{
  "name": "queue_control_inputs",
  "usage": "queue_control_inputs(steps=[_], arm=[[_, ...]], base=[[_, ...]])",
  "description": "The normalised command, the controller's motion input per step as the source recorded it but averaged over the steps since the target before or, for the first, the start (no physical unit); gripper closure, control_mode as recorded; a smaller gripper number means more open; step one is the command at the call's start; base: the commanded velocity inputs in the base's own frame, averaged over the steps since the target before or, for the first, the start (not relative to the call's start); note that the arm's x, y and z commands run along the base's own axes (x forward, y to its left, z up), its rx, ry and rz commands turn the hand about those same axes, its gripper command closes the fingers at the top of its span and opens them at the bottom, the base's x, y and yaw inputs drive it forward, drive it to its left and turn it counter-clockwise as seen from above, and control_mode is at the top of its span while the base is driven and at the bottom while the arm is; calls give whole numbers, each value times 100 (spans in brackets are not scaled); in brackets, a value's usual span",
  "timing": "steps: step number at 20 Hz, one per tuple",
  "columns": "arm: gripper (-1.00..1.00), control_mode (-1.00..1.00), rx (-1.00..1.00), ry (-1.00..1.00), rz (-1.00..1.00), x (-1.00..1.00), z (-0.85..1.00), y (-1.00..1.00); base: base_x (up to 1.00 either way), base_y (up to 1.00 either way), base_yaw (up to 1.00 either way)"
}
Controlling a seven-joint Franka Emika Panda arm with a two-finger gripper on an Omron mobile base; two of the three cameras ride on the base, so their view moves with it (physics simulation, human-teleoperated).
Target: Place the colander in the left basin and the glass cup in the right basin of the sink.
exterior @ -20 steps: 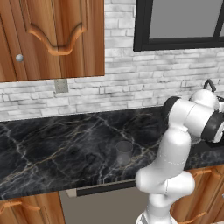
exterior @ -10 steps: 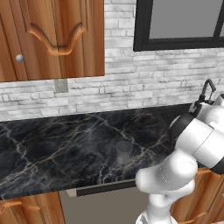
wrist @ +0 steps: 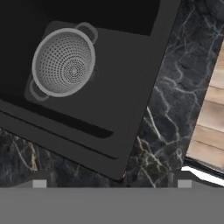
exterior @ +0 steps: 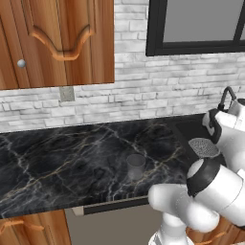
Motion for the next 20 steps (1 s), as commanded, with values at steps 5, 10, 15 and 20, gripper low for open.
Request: queue_control_inputs(steps=[5,10,15,20], arm=[[-100,-100,0,0,19,-16,40,45],[-100,-100,0,0,20,-23,22,58],[-100,-100,0,-1,20,-45,23,60],[-100,-100,0,-4,18,-48,41,52]], base=[[0,0,0],[0,0,0],[0,0,0],[0,0,0]])
